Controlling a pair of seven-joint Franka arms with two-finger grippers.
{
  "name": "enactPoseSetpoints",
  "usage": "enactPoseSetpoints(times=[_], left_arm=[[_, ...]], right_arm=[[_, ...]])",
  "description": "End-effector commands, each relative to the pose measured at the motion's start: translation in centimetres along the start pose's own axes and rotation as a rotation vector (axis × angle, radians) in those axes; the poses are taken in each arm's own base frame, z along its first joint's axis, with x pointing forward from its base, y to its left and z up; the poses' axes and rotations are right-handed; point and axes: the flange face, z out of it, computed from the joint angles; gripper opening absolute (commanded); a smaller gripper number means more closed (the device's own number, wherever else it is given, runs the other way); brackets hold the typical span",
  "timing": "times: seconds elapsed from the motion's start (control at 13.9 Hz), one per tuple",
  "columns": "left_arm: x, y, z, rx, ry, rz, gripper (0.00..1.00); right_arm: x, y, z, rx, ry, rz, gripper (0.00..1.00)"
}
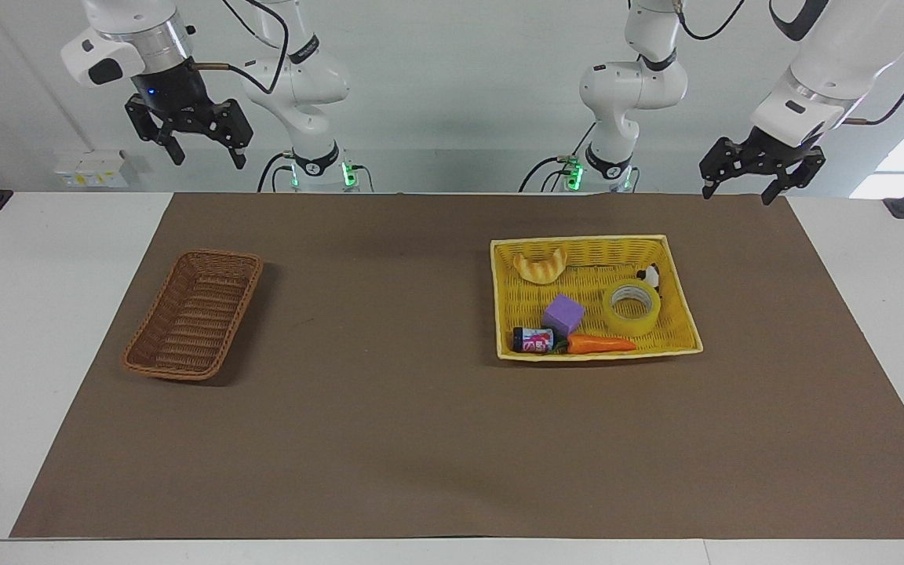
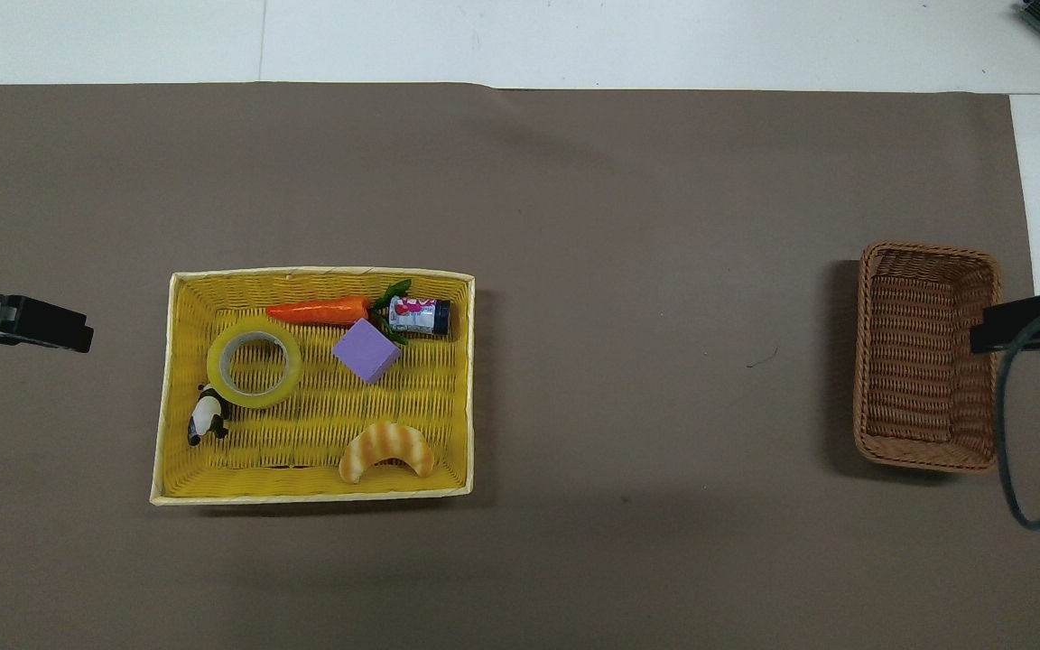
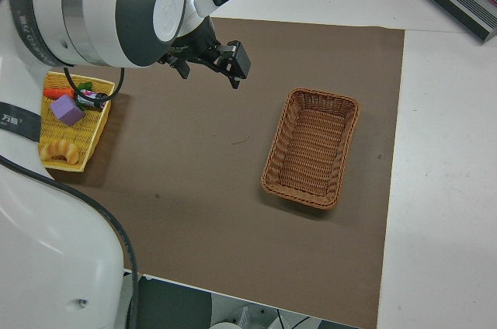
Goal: Move tape to another basket
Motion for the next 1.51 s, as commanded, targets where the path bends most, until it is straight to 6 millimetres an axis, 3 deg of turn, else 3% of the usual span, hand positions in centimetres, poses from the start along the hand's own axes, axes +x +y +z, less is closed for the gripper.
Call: enactPoseSetpoints(times=[0.0,0.36,0.72,0.94,1.23,1.37,1.44], left_arm=[[-0.2,2.4,2.7,0.011,0.019,0.055,1.0],[0.1,3.6,9.2,0.013,0.018,0.139,1.0],[0.2,2.7,18.2,0.019,0.049,0.167,1.0],[2.4,2.3,24.0,0.018,0.053,0.164,1.0],[3.8,2.4,28.4,0.016,0.057,0.164,0.98],[2.9,2.2,29.2,0.016,0.044,0.162,0.4],[2.6,2.1,29.4,0.016,0.04,0.16,0.16]], right_arm=[[-0.5,0.2,0.0,0.004,0.004,0.01,1.0],[-0.6,0.0,0.0,0.01,0.005,-0.05,1.0],[-0.4,-0.1,0.2,0.029,0.012,-0.051,1.0],[-0.2,-0.6,0.9,0.06,0.012,-0.056,1.0],[0.1,-1.5,1.7,0.071,0.018,-0.069,1.0],[0.1,-1.5,1.8,0.079,0.018,-0.069,1.0],[0.1,-1.5,1.8,0.079,0.018,-0.069,1.0]])
